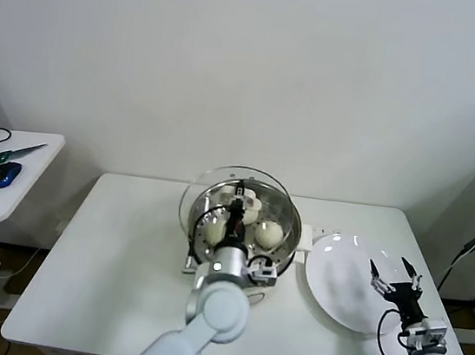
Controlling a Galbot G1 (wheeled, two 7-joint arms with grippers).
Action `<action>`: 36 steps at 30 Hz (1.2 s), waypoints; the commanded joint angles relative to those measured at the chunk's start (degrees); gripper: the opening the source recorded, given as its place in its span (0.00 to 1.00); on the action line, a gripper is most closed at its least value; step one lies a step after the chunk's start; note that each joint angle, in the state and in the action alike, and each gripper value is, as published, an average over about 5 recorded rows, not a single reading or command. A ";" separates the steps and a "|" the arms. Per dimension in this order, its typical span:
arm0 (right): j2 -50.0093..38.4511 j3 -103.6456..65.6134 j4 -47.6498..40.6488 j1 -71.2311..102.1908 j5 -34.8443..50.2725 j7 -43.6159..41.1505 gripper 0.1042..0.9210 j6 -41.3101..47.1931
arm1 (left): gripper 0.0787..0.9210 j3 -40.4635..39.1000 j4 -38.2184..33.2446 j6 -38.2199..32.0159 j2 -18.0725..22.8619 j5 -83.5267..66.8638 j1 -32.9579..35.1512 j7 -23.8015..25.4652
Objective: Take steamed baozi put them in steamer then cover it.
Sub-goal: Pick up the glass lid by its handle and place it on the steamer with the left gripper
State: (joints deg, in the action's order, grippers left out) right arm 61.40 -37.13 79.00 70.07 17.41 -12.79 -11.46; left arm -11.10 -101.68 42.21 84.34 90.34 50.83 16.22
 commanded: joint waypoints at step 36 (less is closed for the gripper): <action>1.06 -1.33 -1.46 -0.20 -1.23 -0.99 0.88 -1.08 | 0.08 -1.20 7.98 2.79 4.25 0.60 -0.53 -1.74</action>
State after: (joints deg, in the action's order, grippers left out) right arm 62.41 -38.36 77.55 69.82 16.28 -13.67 -12.45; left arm -12.24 -94.07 42.21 88.70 90.88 50.22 14.63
